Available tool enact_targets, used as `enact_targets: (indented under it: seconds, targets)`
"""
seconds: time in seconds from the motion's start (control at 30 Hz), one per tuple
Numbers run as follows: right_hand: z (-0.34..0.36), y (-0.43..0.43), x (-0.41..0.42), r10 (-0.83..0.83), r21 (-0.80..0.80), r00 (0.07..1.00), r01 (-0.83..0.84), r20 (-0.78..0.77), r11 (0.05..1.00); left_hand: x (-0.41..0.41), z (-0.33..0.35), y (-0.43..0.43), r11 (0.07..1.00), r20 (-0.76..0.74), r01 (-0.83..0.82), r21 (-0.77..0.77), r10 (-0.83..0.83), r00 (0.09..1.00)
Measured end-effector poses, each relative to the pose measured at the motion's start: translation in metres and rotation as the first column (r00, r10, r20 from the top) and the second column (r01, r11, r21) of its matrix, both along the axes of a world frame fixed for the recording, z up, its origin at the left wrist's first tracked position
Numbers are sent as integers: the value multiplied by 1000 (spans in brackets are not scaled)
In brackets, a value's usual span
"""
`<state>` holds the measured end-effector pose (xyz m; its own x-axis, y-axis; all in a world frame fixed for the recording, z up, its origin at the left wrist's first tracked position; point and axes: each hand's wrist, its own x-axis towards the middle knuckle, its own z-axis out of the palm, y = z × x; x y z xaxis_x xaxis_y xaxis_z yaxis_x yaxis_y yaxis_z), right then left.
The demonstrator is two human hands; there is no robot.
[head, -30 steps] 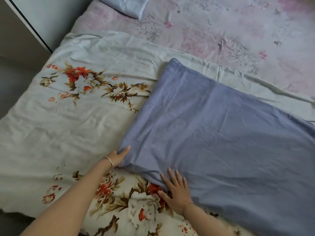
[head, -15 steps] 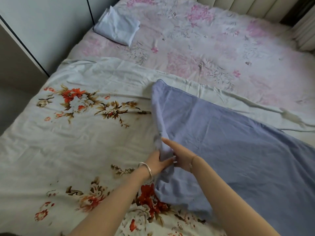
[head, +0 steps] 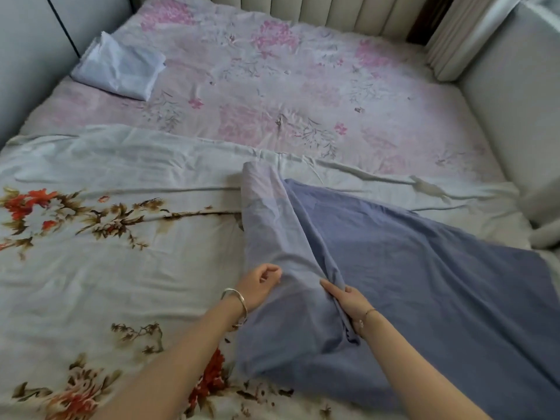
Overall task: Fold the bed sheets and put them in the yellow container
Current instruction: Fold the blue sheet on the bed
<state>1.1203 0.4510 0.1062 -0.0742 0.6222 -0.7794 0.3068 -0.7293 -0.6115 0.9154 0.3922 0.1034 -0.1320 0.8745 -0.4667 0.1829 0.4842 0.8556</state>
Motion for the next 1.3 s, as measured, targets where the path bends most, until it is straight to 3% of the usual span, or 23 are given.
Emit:
enact_targets:
  seconds: [0.1, 0.2, 0.3, 0.4, 0.5, 0.6, 0.7, 0.73, 0.83, 0.93, 1.0, 1.07, 1.2, 1.3]
  targets:
    - [-16, 4, 73, -48, 32, 996, 45, 72, 998, 66, -13, 20, 973, -164, 228, 34, -220, 962]
    - [-35, -8, 128, 52, 21, 991, -55, 121, 998, 120, -31, 35, 879, -337, 474, 51, -432, 837]
    - [-49, -26, 168, 172, 131, 974, -192, 148, 973, 164, -49, 52, 696, -548, 715, -61, -623, 559]
    - [-65, -46, 180, 304, 246, 915, -369, 267, 896, 183, -69, 58, 525, -646, 827, -202, -706, 290]
    - [-79, -65, 173, 277, 280, 935, -333, 222, 900, 191, -84, 61, 379, -698, 868, -321, -714, 53]
    - [-93, -72, 157, 163, 171, 979, -183, 125, 968, 192, -91, 65, 280, -695, 857, -433, -709, -119]
    - [-101, -70, 138, 170, 130, 969, -194, 179, 972, 187, -96, 75, 157, -682, 847, -508, -674, -284]
    - [-100, -68, 131, 204, 133, 959, -232, 196, 964, 184, -100, 80, 124, -721, 885, -448, -636, -276]
    - [-104, -68, 131, 213, 202, 951, -259, 223, 945, 181, -91, 97, 57, -851, 988, -142, -517, -92]
    - [-117, -78, 171, -12, 268, 953, -73, 303, 961, 170, -80, 122, 59, -817, 978, -200, -562, -133]
    - [-124, -91, 189, 18, 233, 904, -130, 428, 964, 158, -81, 143, 82, -826, 966, -246, -539, -164]
    - [-121, -89, 182, 90, 242, 864, -237, 496, 941, 151, -89, 157, 136, -813, 971, -196, -576, -83]
    - [-114, -58, 139, -85, 493, 906, -145, 415, 858, 156, -107, 172, 169, -755, 985, -44, -651, 78]
    - [-130, -61, 151, -228, 553, 940, 53, 253, 831, 162, -121, 181, 82, -819, 984, 156, -546, 175]
